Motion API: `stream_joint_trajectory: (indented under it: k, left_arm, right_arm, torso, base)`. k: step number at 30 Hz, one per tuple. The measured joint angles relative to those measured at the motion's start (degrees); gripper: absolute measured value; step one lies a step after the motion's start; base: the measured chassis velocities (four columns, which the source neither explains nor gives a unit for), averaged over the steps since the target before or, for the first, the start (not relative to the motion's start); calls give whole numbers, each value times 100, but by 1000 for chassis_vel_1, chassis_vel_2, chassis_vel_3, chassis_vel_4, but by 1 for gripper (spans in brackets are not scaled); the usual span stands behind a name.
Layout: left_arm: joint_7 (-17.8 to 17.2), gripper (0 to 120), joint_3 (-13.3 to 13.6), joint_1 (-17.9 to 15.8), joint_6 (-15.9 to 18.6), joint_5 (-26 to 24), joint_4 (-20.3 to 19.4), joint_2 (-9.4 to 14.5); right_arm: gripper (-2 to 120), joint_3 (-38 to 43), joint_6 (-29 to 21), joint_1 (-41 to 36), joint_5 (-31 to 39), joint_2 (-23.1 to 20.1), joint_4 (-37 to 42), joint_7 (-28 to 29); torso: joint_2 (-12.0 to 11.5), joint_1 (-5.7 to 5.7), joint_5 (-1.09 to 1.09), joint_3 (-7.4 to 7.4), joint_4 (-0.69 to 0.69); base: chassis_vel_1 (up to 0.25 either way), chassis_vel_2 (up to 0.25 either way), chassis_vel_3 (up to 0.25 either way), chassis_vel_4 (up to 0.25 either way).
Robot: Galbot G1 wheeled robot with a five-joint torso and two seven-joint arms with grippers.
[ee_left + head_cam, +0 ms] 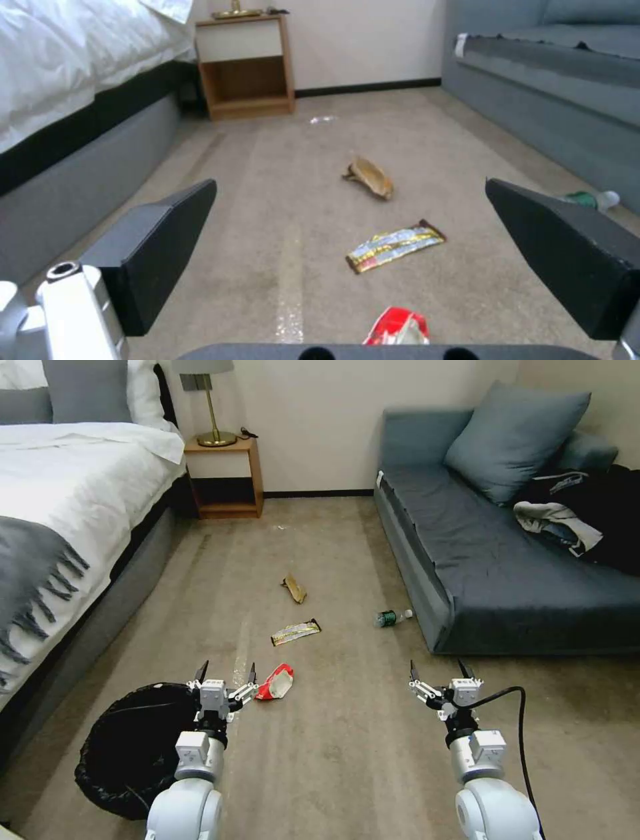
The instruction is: Pick up the trash bin, then pick up the garbage on the floor and place it into the trash bin.
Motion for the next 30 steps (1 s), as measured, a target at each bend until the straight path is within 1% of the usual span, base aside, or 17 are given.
stream_joint_trajectory:
  k: [30]
  left_arm:
    - [0,100,0,0,0,0,0,0]
  right_arm:
    - [100,0,0,0,0,0,0,0]
  torso:
    - [0,0,0,0,0]
  base:
    - [0,0,0,0]
